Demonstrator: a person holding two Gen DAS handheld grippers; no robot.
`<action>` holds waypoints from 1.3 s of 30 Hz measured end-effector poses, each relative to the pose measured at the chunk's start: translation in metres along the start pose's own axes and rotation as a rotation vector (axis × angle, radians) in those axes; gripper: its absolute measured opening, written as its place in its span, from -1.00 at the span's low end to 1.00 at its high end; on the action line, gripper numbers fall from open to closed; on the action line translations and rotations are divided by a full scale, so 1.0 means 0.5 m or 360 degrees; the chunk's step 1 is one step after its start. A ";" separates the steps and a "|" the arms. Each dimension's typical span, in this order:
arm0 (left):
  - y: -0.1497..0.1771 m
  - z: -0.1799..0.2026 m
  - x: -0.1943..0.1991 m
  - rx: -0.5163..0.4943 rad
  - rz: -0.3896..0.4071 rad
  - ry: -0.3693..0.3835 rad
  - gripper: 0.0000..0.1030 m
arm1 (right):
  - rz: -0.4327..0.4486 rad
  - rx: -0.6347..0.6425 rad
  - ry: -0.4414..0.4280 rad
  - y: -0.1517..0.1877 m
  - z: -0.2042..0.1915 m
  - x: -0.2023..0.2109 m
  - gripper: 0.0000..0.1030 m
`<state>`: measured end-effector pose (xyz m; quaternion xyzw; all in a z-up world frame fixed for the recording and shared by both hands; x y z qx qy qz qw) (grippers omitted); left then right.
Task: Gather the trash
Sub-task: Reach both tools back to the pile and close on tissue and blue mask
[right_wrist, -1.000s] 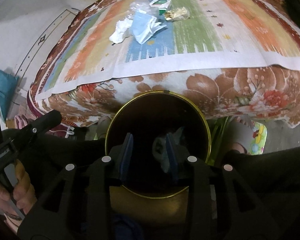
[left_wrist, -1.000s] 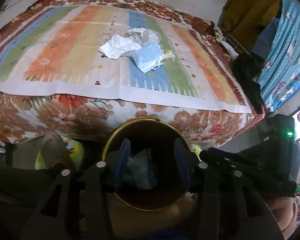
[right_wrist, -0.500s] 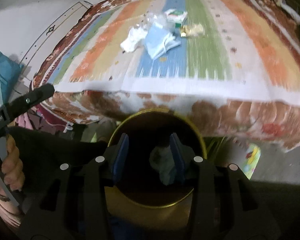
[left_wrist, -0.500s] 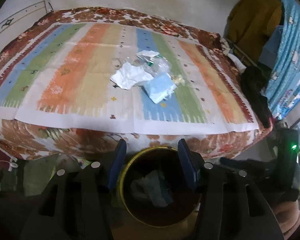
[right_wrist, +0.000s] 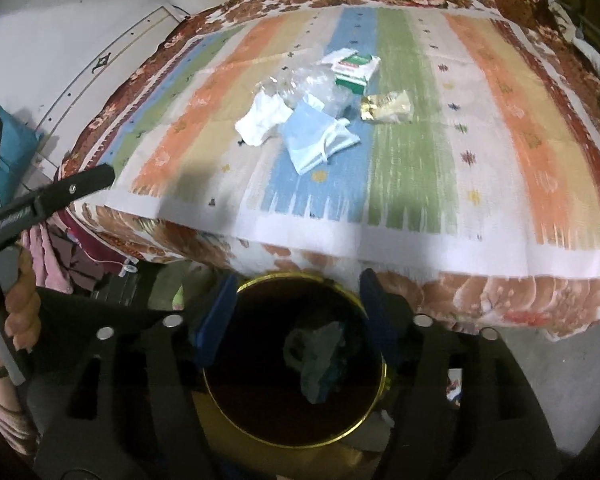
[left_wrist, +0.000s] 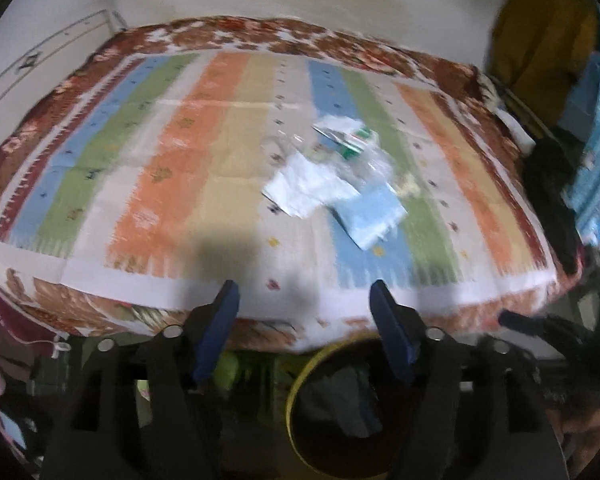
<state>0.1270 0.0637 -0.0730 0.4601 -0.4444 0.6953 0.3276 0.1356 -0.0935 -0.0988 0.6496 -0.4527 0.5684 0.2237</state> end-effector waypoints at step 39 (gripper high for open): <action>-0.236 -0.044 -0.207 0.0161 -0.0232 -0.0041 0.84 | -0.0129 0.0045 0.0182 -0.280 0.034 -0.145 0.40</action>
Point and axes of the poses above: each gripper's, at about its wrist camera, not at the fingertips, and x roughly against the way its jaws point, z to its right, y to its underside, the point moved 7 cm from there along -x, roughly the way its jaws point, and after that the axes turned 15 degrees about -z, right-handed, at the moved point
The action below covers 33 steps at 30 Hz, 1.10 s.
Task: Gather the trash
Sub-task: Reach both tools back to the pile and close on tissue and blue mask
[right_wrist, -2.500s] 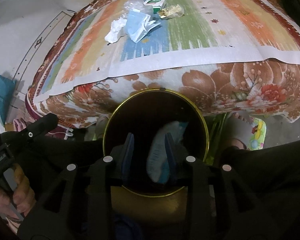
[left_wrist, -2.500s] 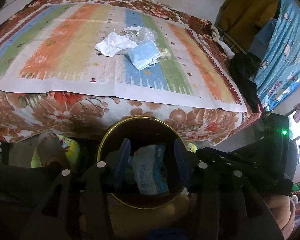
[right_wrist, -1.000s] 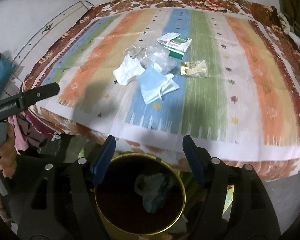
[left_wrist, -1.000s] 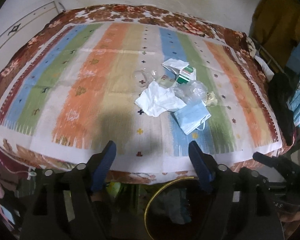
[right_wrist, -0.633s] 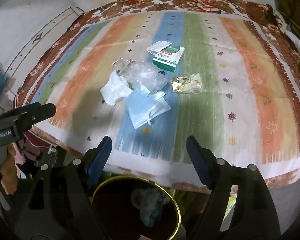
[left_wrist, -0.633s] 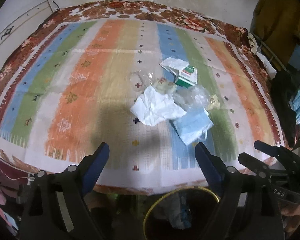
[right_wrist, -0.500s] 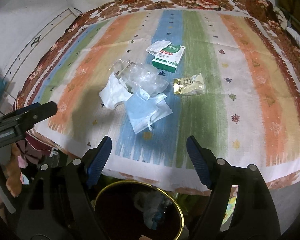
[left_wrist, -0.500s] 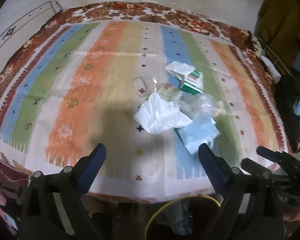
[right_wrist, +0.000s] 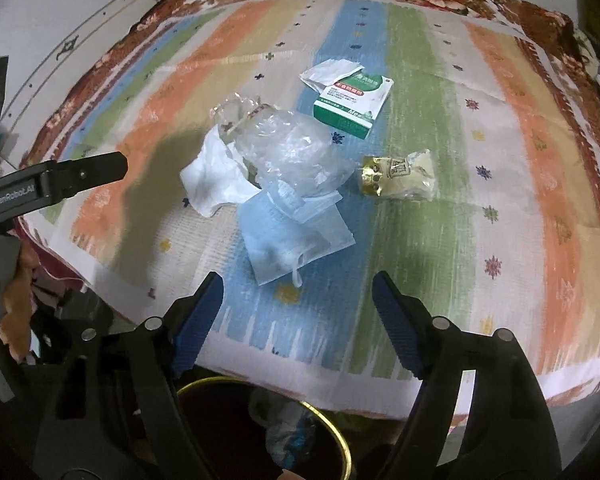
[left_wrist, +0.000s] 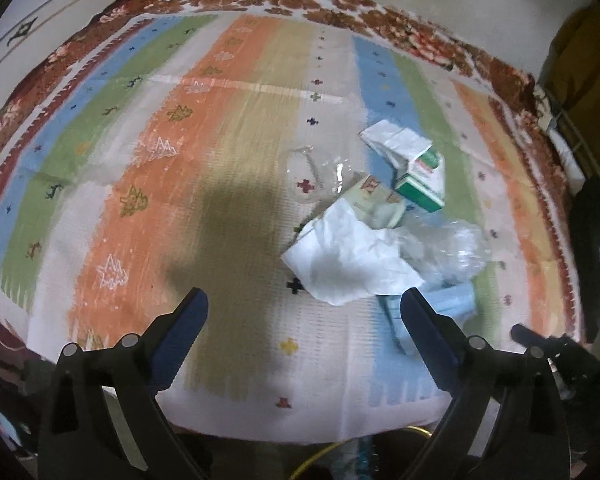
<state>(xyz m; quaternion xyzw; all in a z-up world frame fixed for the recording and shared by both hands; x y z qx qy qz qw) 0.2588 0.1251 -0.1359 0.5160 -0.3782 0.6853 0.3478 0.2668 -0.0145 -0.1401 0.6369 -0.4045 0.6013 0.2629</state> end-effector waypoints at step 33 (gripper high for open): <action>-0.058 0.069 -0.209 -0.0109 -0.0442 0.0036 -0.07 | -0.0233 0.0061 -0.0064 -0.072 0.013 -0.097 -0.95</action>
Point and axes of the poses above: each gripper's, at about its wrist camera, not at the fingertips, and x roughly against the way its jaws point, z to its right, y to its underside, the point moved 7 cm from there along -x, roughly the way its jaws point, and after that the axes turned 15 degrees about -z, right-handed, at the moved point
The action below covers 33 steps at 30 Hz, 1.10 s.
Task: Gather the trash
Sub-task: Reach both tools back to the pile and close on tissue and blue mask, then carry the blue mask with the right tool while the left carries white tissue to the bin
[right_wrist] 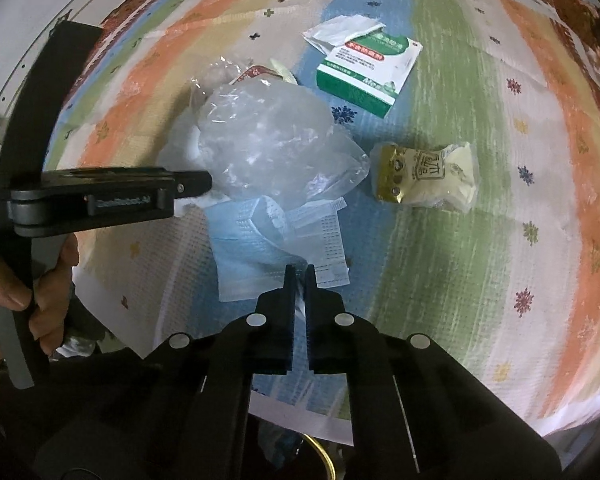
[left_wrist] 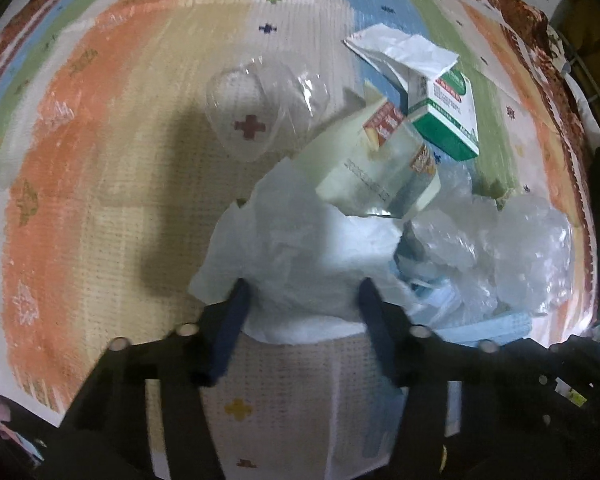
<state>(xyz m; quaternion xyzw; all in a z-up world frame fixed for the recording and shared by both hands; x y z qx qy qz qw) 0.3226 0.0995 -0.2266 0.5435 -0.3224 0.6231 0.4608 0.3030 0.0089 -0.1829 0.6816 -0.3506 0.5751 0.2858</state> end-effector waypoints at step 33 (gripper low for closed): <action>0.176 0.018 0.240 -0.0073 0.0361 0.0158 -0.77 | 0.0202 -0.0091 -0.0117 0.135 -0.030 0.143 -0.96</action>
Point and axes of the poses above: each gripper's, at about its wrist camera, not at the fingertips, and x roughly against the way its jaws point, z to its right, y to its underside, the point moved 7 cm from there along -x, roughly the way its jaws point, and after that the axes turned 15 degrees about -z, right-handed, at the moved point
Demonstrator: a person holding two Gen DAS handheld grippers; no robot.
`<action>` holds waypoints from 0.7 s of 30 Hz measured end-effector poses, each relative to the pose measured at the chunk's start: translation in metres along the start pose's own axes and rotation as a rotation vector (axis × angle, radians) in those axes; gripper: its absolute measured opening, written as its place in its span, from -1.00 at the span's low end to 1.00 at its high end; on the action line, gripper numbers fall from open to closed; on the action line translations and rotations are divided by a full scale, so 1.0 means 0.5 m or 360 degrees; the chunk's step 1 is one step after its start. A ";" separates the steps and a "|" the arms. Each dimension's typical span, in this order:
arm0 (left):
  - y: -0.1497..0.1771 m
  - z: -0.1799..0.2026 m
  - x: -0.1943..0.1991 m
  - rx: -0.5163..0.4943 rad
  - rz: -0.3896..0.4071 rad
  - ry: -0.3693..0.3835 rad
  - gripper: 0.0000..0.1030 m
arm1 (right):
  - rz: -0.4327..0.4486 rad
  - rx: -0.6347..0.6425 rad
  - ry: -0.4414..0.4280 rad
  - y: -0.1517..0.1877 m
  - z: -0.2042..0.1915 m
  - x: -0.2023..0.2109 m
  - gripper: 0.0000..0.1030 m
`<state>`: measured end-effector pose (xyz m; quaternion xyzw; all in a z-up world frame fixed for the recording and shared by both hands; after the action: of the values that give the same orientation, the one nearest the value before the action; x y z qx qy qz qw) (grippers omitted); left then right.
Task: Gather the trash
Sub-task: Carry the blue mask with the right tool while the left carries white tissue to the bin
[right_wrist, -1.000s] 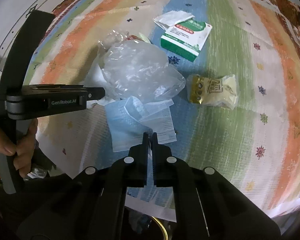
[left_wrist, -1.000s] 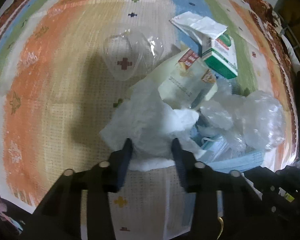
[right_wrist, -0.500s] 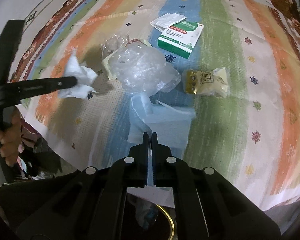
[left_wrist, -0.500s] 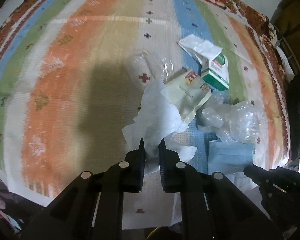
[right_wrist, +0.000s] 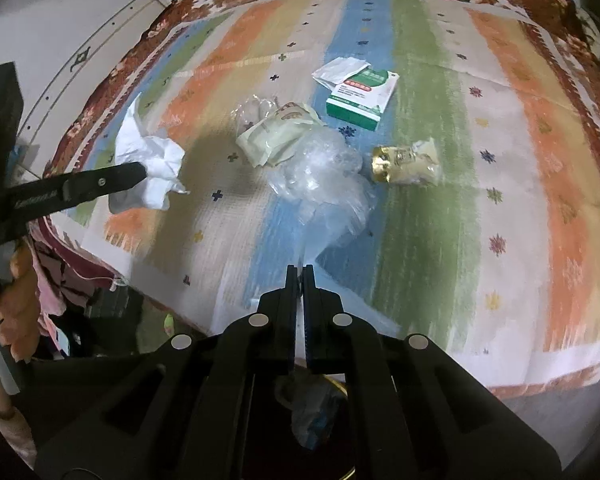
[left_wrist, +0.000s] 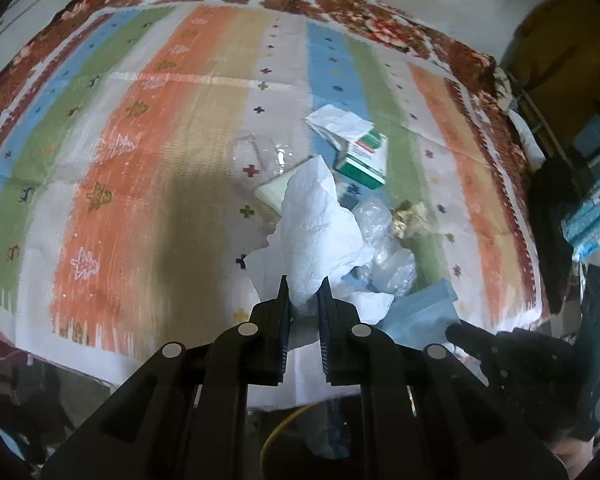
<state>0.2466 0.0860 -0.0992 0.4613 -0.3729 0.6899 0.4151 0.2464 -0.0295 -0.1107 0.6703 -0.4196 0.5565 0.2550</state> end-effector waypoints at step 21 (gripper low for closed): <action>0.151 0.034 0.069 -0.0128 0.0152 0.0070 -0.77 | 0.0164 0.0032 -0.0063 0.136 -0.022 0.067 -0.96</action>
<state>0.1751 0.0502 -0.0717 0.4107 -0.4126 0.7033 0.4079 0.1841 -0.0649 -0.0845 0.6612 -0.4529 0.5596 0.2109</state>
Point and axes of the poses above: each gripper's, at about its wrist camera, not at the fingertips, and x roughly against the way its jaws point, z to its right, y to its underside, the point moved 7 cm from there along -x, roughly the way its jaws point, and after that the axes turned 15 degrees about -z, right-handed, at the moved point
